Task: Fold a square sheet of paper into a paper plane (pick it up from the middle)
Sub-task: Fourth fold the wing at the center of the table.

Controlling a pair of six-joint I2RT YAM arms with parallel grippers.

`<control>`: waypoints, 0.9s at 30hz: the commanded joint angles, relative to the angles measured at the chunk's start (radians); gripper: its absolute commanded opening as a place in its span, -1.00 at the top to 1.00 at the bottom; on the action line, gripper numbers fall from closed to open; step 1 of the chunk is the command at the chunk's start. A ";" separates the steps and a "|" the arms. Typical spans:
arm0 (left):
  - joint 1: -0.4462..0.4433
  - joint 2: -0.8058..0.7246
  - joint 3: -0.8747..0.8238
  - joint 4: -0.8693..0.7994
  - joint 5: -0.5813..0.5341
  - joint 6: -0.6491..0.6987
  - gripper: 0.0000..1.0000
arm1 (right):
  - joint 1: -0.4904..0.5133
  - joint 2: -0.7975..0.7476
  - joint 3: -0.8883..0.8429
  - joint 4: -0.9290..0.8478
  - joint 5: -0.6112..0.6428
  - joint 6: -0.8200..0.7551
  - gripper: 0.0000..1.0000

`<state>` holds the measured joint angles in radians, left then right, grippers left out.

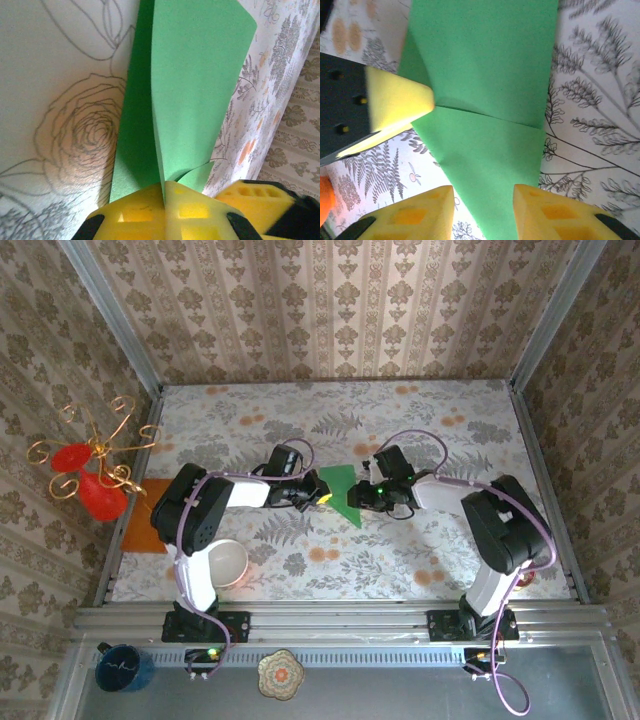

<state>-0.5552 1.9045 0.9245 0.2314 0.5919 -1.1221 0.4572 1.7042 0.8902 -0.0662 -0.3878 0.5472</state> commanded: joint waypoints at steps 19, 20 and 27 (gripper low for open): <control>-0.063 -0.122 0.126 -0.275 -0.191 -0.016 0.93 | 0.363 -0.072 -0.002 -0.087 0.640 -0.181 0.14; -0.063 -0.122 0.127 -0.279 -0.192 -0.017 0.93 | 0.369 -0.060 0.005 -0.090 0.645 -0.174 0.13; -0.064 -0.119 0.130 -0.283 -0.191 -0.030 0.93 | 0.374 0.005 0.046 -0.106 0.695 -0.150 0.18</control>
<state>-0.6147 1.7901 1.0283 -0.0235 0.4133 -1.1316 0.8291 1.6836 0.9005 -0.1402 0.2340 0.3775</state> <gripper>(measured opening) 0.059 0.414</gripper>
